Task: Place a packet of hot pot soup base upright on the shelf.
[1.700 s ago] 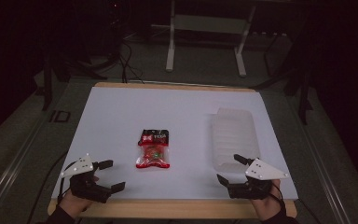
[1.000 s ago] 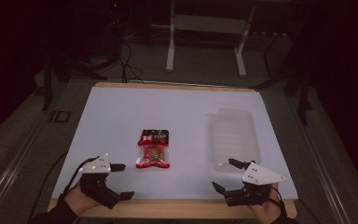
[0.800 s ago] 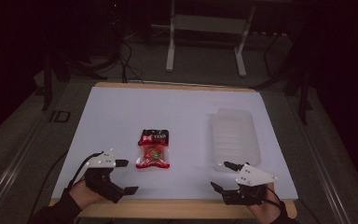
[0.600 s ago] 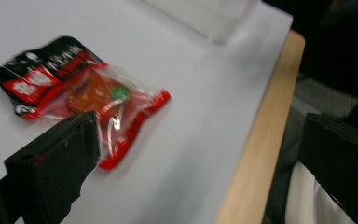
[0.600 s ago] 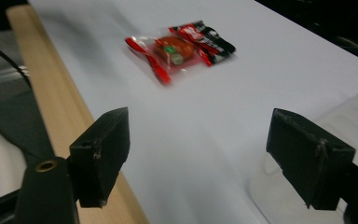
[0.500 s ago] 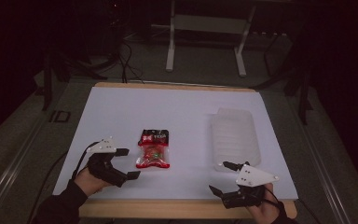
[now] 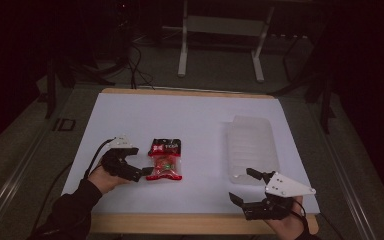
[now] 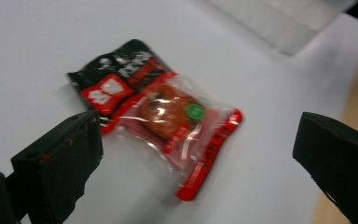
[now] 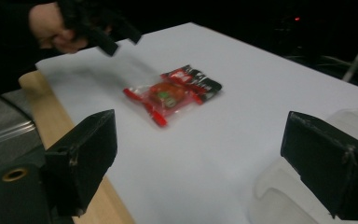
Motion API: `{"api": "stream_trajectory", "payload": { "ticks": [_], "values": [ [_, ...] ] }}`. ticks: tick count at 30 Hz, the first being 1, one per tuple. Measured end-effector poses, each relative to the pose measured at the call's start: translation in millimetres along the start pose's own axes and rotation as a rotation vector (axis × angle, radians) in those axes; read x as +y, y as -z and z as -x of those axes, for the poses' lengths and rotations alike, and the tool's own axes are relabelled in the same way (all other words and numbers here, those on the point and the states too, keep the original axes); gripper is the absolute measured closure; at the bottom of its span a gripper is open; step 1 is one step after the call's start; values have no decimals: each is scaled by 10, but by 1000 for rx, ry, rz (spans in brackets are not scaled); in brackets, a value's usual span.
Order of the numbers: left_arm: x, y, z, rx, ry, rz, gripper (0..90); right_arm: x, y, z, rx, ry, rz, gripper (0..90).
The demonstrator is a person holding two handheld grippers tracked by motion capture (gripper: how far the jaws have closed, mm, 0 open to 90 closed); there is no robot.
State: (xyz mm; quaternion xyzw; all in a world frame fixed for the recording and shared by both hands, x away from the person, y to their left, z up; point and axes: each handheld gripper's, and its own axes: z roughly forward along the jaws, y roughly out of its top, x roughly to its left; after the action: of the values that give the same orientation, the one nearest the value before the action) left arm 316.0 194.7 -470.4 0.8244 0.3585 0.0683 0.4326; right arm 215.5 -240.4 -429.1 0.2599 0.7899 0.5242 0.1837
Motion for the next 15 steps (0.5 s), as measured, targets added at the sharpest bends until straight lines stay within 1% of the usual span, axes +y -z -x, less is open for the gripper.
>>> {"api": "stream_trajectory", "payload": {
  "ticks": [1, 2, 3, 4, 6, 8, 10, 12, 14, 15],
  "values": [
    [11, -16, -15, 13, 3, 0, 44, 0, -10, -14, 4, 8, -13, 107],
    [27, -32, -34, 27, 6, -7, 45, -2, -20, -30, -6, 25, -16, 107],
    [44, -47, -54, 36, 12, -12, 57, -3, -27, -39, -2, 33, -24, 107],
    [60, -62, -74, 39, 20, -10, 60, -4, -38, -45, 5, 32, -26, 107],
    [95, -89, -112, 73, 21, -19, 102, -5, -43, -42, 7, 29, -23, 107],
    [130, -125, -155, 98, 38, -25, 104, -7, -35, -33, 3, 22, -19, 108],
    [158, -160, -206, 123, 54, -22, 137, -7, -29, -24, 5, 19, -24, 125],
    [183, -202, -256, 133, 71, -29, 139, -10, -29, -29, 9, 20, -24, 126],
    [201, -244, -304, 144, 80, -37, 142, -12, -36, -37, 5, 31, -23, 126],
    [206, -266, -325, 142, 90, -35, 143, -12, -38, -35, 11, 30, -27, 126]
  ]
}}
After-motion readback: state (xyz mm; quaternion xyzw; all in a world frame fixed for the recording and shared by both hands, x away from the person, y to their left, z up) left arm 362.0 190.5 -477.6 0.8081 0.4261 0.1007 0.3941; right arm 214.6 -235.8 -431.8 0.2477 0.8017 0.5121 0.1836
